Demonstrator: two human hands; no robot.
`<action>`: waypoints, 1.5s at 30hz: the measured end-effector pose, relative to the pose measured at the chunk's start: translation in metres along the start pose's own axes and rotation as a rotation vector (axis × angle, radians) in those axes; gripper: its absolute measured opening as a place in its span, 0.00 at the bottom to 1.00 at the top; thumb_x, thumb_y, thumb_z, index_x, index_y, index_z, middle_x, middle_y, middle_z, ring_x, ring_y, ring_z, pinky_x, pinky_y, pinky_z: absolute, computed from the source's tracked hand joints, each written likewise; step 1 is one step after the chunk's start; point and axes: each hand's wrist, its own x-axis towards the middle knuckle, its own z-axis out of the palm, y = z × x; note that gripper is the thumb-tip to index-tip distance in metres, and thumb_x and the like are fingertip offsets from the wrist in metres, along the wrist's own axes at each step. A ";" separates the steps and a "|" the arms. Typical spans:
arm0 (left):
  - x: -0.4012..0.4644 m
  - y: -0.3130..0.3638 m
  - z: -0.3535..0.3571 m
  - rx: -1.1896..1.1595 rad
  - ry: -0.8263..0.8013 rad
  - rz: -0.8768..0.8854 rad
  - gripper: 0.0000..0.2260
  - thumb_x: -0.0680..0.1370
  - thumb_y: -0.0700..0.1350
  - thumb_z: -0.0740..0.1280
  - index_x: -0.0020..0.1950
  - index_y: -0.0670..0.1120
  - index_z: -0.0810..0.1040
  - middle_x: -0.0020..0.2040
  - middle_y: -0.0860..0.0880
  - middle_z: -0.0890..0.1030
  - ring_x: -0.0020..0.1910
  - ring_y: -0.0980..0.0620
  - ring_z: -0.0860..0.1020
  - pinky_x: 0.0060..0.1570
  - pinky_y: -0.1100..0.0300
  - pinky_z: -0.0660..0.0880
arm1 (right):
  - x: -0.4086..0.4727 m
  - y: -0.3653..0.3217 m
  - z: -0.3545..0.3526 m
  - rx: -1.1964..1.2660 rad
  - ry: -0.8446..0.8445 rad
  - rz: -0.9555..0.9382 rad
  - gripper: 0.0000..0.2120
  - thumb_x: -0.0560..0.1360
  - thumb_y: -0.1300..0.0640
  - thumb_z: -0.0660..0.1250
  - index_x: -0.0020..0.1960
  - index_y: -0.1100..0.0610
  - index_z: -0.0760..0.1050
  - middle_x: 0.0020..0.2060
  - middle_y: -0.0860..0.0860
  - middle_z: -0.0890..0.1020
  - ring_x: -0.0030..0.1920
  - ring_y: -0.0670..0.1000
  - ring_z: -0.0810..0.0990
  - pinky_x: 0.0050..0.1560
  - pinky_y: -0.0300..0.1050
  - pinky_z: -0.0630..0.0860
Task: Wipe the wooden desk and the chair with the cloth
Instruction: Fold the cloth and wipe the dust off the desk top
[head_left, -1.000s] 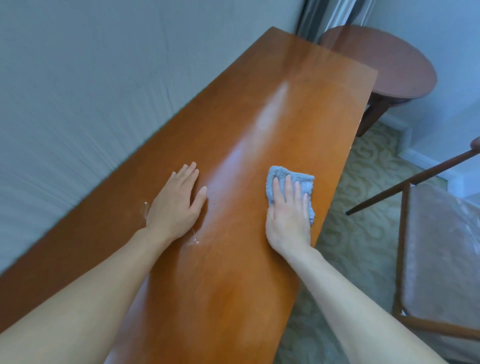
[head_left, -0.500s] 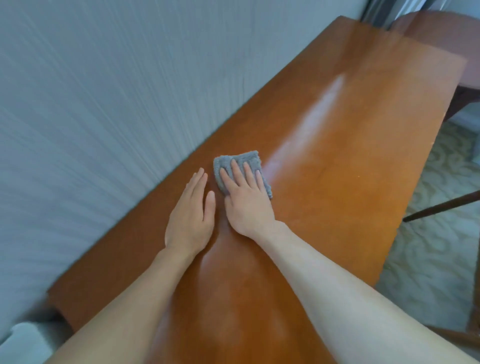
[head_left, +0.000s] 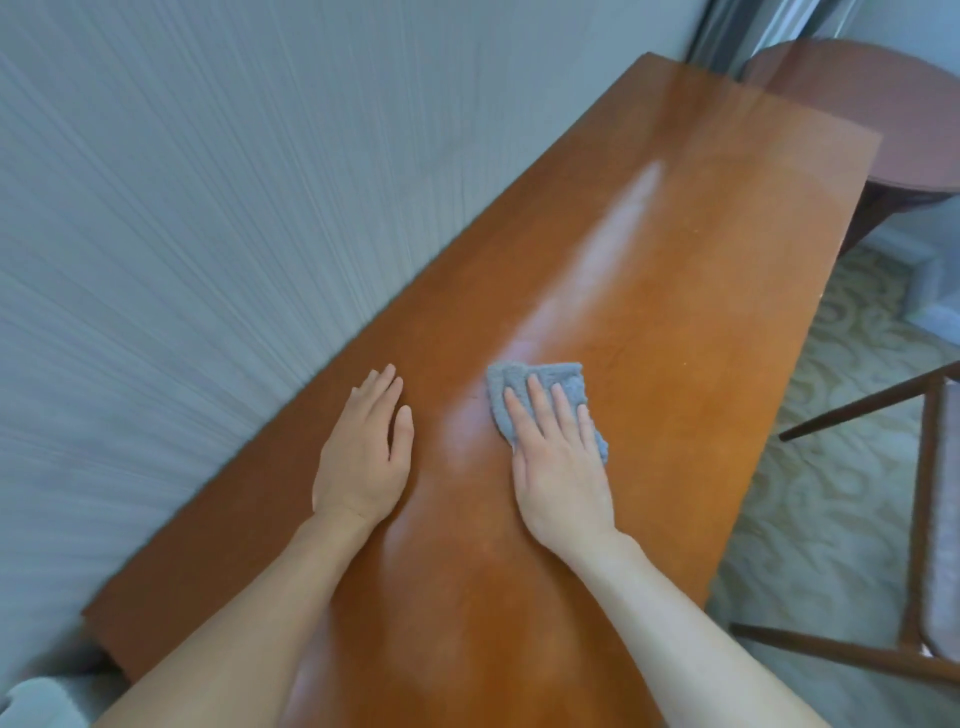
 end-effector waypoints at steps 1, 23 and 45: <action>0.000 0.002 0.000 0.009 -0.008 -0.006 0.23 0.87 0.53 0.52 0.80 0.48 0.67 0.82 0.54 0.62 0.82 0.56 0.54 0.80 0.51 0.58 | 0.004 0.015 -0.003 -0.011 0.020 0.056 0.29 0.79 0.53 0.50 0.80 0.50 0.59 0.80 0.52 0.59 0.80 0.57 0.56 0.79 0.59 0.53; 0.003 -0.005 0.004 0.004 0.034 0.009 0.26 0.85 0.58 0.51 0.78 0.48 0.71 0.80 0.53 0.67 0.81 0.54 0.60 0.76 0.57 0.57 | 0.011 0.042 -0.006 0.015 0.094 0.134 0.29 0.77 0.56 0.50 0.78 0.52 0.65 0.78 0.53 0.65 0.78 0.59 0.61 0.78 0.59 0.56; 0.003 0.007 -0.002 0.027 0.013 -0.017 0.20 0.86 0.48 0.59 0.77 0.45 0.72 0.80 0.52 0.67 0.78 0.60 0.58 0.77 0.60 0.53 | -0.041 -0.037 0.016 0.167 0.106 -0.175 0.34 0.74 0.65 0.67 0.78 0.50 0.65 0.79 0.51 0.63 0.79 0.55 0.59 0.79 0.53 0.52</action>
